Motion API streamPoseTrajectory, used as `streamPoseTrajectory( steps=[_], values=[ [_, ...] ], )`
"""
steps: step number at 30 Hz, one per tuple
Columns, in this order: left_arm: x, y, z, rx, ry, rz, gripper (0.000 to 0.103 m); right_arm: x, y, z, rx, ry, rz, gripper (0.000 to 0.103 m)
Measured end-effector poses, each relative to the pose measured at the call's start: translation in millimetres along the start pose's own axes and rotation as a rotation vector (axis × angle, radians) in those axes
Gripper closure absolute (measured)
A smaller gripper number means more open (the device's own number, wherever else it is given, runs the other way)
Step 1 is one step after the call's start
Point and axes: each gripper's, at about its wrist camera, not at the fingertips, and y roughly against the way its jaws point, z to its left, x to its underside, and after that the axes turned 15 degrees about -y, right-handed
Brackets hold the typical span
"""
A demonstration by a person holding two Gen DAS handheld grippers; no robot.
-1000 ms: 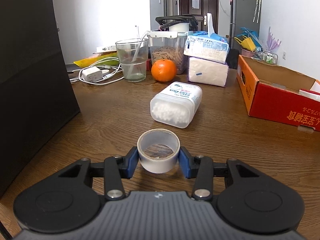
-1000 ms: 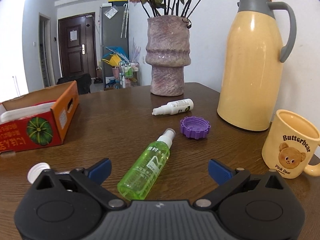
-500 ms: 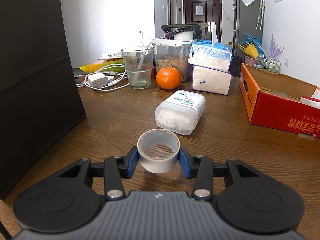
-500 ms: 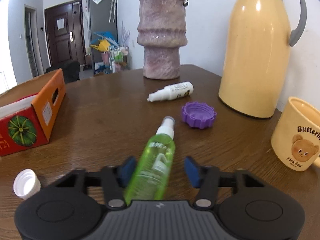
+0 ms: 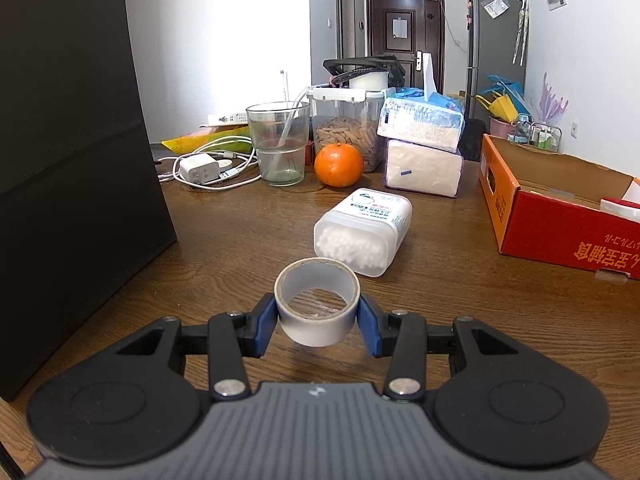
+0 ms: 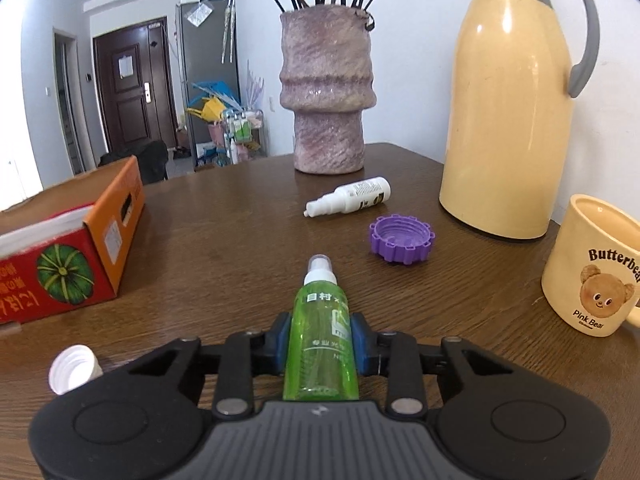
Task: Organize rigid objects
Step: 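Carry the tape roll and spray bottle over the red box with both grippers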
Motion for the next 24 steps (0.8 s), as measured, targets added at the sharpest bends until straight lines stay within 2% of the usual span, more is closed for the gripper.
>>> streamPoseTrajectory(
  steps=[8, 24],
  values=[
    [0, 2, 1, 0.001, 0.005, -0.005, 0.059, 6, 18, -1, -0.053, -0.006, -0.02, 0.073],
    [1, 14, 2, 0.018, 0.026, -0.037, 0.059, 26, 80, 2, -0.188, 0.0, -0.115, 0.073]
  ],
)
